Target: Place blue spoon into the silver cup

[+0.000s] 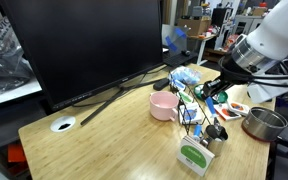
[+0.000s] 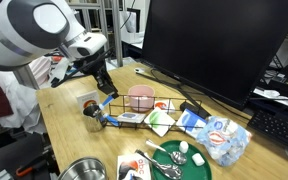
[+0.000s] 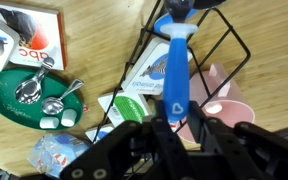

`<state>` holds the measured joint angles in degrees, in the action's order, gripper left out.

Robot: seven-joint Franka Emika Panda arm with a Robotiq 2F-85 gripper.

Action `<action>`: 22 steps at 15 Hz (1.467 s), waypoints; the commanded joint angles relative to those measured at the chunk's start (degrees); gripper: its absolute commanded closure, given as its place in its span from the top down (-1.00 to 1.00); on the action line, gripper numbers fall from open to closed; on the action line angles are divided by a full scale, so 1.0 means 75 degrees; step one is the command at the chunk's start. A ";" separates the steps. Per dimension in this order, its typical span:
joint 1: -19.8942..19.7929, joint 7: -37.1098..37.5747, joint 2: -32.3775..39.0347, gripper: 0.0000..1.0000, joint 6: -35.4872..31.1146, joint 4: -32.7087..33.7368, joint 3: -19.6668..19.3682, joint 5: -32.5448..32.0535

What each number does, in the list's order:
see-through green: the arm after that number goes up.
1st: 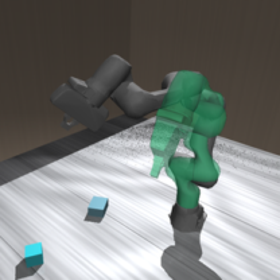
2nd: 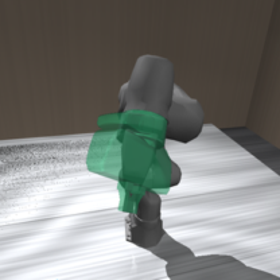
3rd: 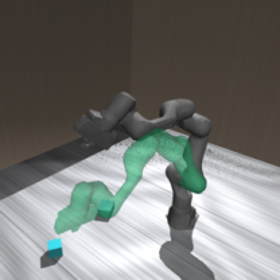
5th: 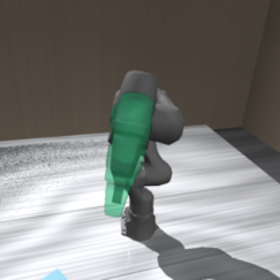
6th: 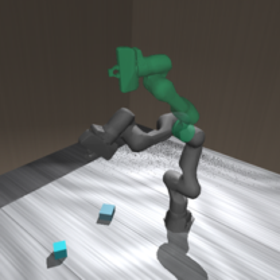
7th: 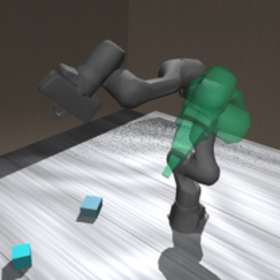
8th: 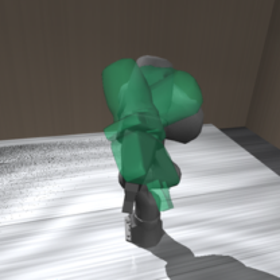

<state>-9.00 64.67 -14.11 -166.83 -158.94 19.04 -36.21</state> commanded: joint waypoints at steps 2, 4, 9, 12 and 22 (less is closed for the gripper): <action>0.0167 -0.0658 0.0384 -0.86 -0.0334 0.0200 -0.0072 -0.0054; 0.0236 -0.0859 0.0498 -0.86 -0.0407 0.0239 -0.0073 -0.0060; 0.0323 -0.1188 0.0601 -0.86 -0.0517 0.0245 -0.0073 -0.0020; 0.0349 -0.1235 0.0567 -0.86 -0.0582 0.0183 -0.0058 0.0014; 0.0645 -0.1099 0.0557 0.20 -0.0596 -0.0012 -0.0090 0.0077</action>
<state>-4.93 56.97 -10.32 -170.37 -159.04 19.09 -36.08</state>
